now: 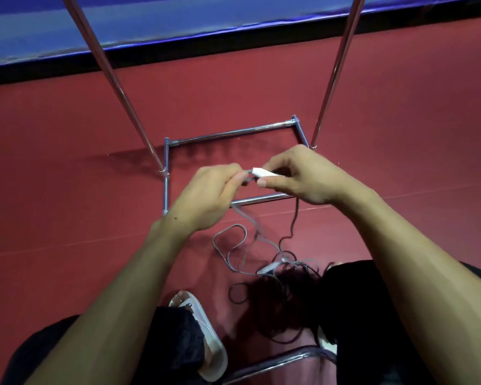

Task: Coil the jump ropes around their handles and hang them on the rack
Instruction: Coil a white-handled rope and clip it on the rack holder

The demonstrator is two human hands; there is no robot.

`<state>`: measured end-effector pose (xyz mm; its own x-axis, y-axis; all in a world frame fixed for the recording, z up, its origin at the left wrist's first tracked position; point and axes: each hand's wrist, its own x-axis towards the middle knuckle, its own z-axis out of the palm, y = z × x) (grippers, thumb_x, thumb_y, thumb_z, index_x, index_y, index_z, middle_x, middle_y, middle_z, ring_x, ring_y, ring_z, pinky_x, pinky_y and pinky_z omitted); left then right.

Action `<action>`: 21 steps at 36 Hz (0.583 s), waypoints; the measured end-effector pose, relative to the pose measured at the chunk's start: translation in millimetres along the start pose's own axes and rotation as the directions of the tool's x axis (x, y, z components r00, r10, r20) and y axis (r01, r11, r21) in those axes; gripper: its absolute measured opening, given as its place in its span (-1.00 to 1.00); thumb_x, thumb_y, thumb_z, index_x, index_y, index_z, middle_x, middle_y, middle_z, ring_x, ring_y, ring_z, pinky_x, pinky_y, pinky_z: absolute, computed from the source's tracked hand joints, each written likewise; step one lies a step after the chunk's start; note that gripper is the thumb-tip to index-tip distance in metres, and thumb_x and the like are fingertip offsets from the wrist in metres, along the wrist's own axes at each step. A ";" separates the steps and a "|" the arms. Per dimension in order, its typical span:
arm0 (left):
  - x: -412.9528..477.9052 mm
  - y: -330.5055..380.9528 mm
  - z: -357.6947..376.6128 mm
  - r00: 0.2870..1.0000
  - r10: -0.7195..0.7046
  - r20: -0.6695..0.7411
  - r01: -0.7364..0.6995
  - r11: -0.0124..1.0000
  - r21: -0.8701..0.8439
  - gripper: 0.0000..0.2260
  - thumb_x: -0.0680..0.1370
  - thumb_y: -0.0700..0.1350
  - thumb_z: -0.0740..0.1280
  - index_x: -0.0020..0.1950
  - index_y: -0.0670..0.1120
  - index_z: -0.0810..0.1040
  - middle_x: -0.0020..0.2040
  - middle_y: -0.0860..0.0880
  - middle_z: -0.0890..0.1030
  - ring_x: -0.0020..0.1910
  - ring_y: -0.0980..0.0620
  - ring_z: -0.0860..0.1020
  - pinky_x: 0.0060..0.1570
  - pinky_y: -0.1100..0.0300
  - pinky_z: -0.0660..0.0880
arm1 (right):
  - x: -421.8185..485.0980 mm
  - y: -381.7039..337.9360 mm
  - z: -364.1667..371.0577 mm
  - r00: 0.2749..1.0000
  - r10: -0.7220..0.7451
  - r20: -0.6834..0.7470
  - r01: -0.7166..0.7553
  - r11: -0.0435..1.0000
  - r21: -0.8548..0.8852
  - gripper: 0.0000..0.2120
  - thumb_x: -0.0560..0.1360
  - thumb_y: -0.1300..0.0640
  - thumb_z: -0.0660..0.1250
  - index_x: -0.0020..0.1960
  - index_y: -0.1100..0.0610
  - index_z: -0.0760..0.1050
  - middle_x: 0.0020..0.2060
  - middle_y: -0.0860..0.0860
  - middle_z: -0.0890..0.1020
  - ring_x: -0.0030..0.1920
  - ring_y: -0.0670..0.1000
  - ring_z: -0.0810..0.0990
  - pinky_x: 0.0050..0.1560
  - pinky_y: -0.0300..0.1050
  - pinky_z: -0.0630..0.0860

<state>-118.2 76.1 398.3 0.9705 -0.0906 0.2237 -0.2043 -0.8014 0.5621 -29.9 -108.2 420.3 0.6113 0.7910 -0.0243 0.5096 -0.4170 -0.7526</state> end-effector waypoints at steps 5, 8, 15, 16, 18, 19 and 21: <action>3.3 -7.1 -14.0 1.000 -0.006 -0.022 0.006 1.000 0.009 -0.70 0.59 0.05 0.24 -0.28 -0.09 0.43 -0.44 0.08 0.35 -0.40 0.16 0.34 -0.34 0.31 0.24 | -2.5 0.6 -5.5 1.000 -0.001 -0.015 0.003 0.992 0.123 -0.74 0.52 0.08 0.42 -0.16 0.30 0.60 -0.47 0.00 0.46 -0.46 -0.09 0.34 -0.41 -0.22 0.29; -0.8 -3.5 -18.7 0.998 -0.061 -0.019 0.059 0.996 -0.059 -0.67 0.59 0.01 0.29 -0.31 -0.14 0.43 -0.48 0.08 0.29 -0.44 0.13 0.28 -0.40 0.32 0.23 | -1.1 1.6 -5.7 1.000 0.015 -0.020 -0.014 0.997 0.070 -0.66 0.53 0.04 0.40 -0.27 0.28 0.54 -0.48 0.03 0.45 -0.47 -0.09 0.32 -0.42 -0.21 0.26; -8.4 -51.2 -71.5 0.814 -0.285 -0.506 0.330 0.944 -0.002 -0.60 0.61 0.03 0.24 -0.32 -0.21 0.46 -0.44 -0.12 0.32 -0.39 0.11 0.23 -0.36 0.09 0.18 | -4.6 14.4 -20.5 0.991 0.080 -0.103 -0.097 0.981 -0.171 -0.67 0.54 -0.03 0.37 -0.29 0.16 0.50 -0.49 -0.03 0.33 -0.49 -0.05 0.26 -0.43 -0.11 0.19; -10.2 -61.2 -78.8 0.749 -0.347 -0.565 0.400 0.916 -0.031 -0.58 0.61 0.04 0.22 -0.33 -0.22 0.45 -0.43 -0.15 0.32 -0.36 0.05 0.26 -0.33 0.04 0.17 | -5.3 17.2 -21.6 0.989 0.101 -0.104 -0.121 0.970 -0.212 -0.68 0.54 -0.04 0.37 -0.28 0.15 0.50 -0.49 -0.02 0.33 -0.47 -0.04 0.25 -0.40 -0.08 0.19; -14.0 -76.5 -86.6 0.650 -0.453 -0.610 0.493 0.862 -0.115 -0.56 0.62 0.07 0.21 -0.36 -0.19 0.37 -0.44 -0.15 0.28 -0.34 -0.04 0.26 -0.32 0.02 0.14 | -7.9 21.3 -23.2 0.985 0.148 -0.090 -0.168 0.945 -0.280 -0.71 0.54 -0.04 0.37 -0.26 0.10 0.49 -0.48 -0.02 0.34 -0.43 -0.01 0.28 -0.39 -0.10 0.21; -15.0 -79.2 -86.1 0.640 -0.502 -0.582 0.533 0.835 -0.135 -0.58 0.62 0.07 0.21 -0.34 -0.18 0.38 -0.42 -0.16 0.32 -0.32 -0.05 0.29 -0.31 0.03 0.15 | -9.4 21.9 -23.5 0.982 0.163 -0.092 -0.184 0.937 -0.297 -0.72 0.54 -0.03 0.37 -0.28 0.05 0.46 -0.48 -0.03 0.34 -0.43 0.00 0.28 -0.40 -0.13 0.20; -14.8 -78.9 -75.5 0.676 -0.591 -0.440 0.628 0.774 -0.073 -0.71 0.62 0.03 0.27 -0.13 -0.18 0.51 -0.22 -0.19 0.52 -0.20 -0.09 0.45 -0.19 0.08 0.30 | -10.7 21.1 -22.8 0.982 0.148 -0.119 -0.178 0.936 -0.304 -0.67 0.55 0.00 0.37 -0.35 0.00 0.39 -0.49 -0.04 0.32 -0.44 -0.02 0.27 -0.43 -0.19 0.16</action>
<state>-126.1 185.3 410.8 0.7207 0.6722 0.1698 0.4422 -0.6343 0.6341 -11.8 -135.6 419.7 0.7476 0.6617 -0.0570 0.5522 -0.6670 -0.5002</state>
